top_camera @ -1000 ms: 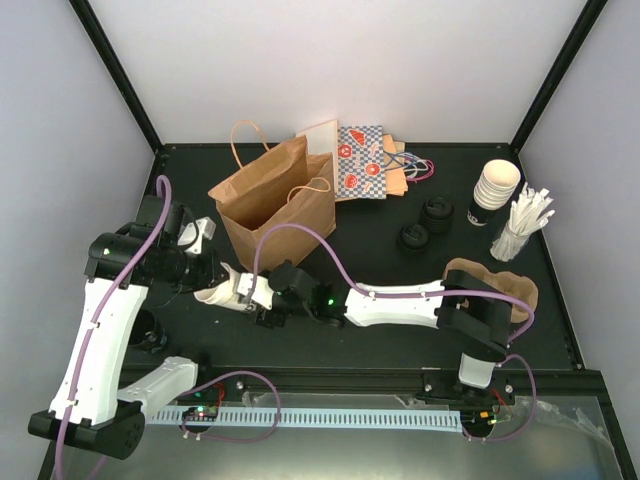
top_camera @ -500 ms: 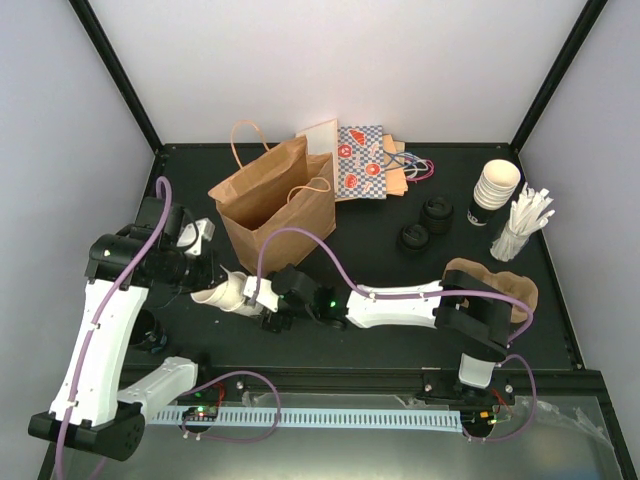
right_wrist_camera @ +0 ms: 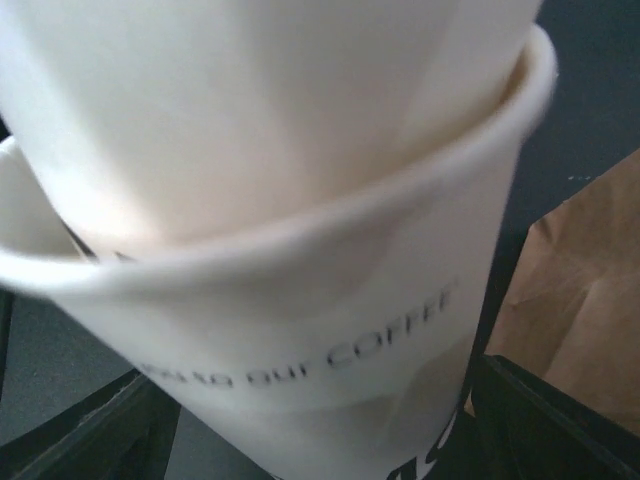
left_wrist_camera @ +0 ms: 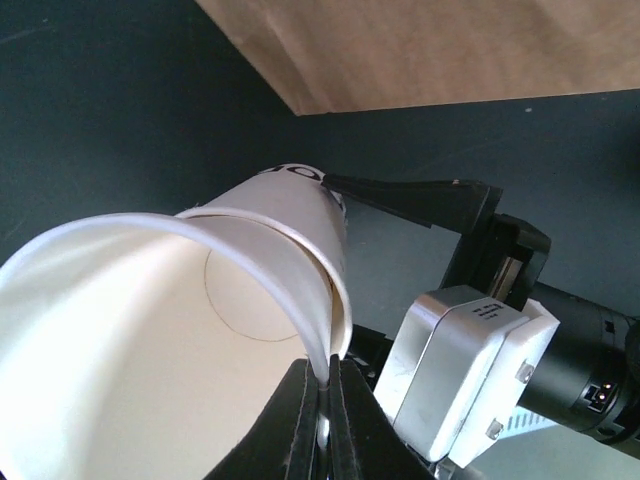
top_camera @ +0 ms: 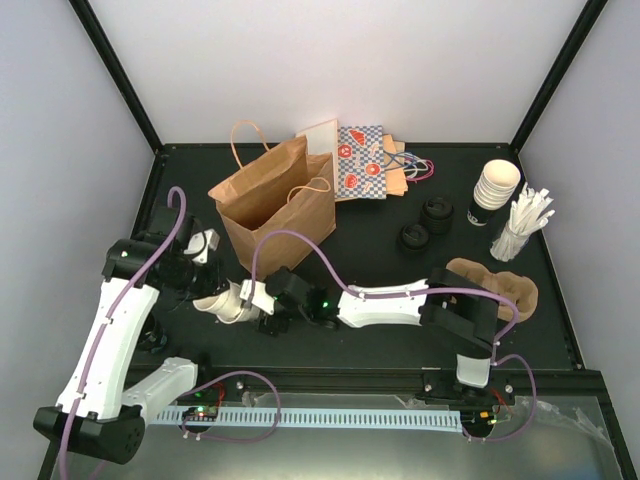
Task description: Pack the takeout coffee
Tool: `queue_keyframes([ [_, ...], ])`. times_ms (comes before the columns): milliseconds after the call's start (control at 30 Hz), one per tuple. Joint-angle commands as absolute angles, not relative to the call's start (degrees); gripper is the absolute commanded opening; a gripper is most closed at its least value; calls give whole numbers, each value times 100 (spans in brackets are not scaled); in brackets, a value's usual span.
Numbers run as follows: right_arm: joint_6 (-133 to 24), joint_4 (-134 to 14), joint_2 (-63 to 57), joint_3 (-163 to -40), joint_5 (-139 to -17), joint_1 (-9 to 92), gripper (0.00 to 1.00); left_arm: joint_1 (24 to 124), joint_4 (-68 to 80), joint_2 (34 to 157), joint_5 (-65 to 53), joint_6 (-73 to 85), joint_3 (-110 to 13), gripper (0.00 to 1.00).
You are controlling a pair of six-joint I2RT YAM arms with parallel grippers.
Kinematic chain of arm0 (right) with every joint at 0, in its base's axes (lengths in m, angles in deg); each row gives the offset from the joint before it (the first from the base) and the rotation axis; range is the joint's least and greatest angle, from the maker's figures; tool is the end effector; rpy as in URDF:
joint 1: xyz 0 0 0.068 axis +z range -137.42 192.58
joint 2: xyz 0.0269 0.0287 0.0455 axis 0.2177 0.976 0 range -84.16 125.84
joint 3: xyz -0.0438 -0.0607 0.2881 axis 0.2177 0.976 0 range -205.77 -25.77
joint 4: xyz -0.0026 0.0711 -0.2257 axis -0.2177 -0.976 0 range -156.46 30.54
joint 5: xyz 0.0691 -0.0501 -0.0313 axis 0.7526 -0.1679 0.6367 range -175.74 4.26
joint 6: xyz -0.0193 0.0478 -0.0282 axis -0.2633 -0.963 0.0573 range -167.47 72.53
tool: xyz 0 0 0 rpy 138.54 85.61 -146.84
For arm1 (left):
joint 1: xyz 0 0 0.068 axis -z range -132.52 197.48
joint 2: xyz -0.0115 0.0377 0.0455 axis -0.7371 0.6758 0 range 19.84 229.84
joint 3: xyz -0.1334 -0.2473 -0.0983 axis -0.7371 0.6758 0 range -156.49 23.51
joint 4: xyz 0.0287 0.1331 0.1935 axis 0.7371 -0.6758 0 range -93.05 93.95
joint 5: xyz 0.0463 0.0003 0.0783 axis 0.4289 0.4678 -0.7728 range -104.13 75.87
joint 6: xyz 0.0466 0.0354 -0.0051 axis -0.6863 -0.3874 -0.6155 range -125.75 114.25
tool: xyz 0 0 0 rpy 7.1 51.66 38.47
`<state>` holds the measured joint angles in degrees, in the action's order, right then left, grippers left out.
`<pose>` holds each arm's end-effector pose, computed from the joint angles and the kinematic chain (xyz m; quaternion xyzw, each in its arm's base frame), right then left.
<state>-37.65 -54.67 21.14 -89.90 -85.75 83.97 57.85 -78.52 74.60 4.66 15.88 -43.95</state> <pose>0.1256 0.3735 0.2252 -0.5808 0.6776 0.2308 0.3876 0.0882 -0.0301 0.3493 -0.0668 0.9694 -0.2022 0.1223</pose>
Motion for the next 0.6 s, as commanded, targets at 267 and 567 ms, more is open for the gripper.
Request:
queue_keyframes([
  [267,-4025,-5318,2474,-9443,-8235,8395,90,5988,-7289,7463,-415,1926,-3766,2],
  [567,-3959,-5371,1835,-9033,-8439,8400,98,6418,-7244,7515,-689,2220,-3964,2],
])
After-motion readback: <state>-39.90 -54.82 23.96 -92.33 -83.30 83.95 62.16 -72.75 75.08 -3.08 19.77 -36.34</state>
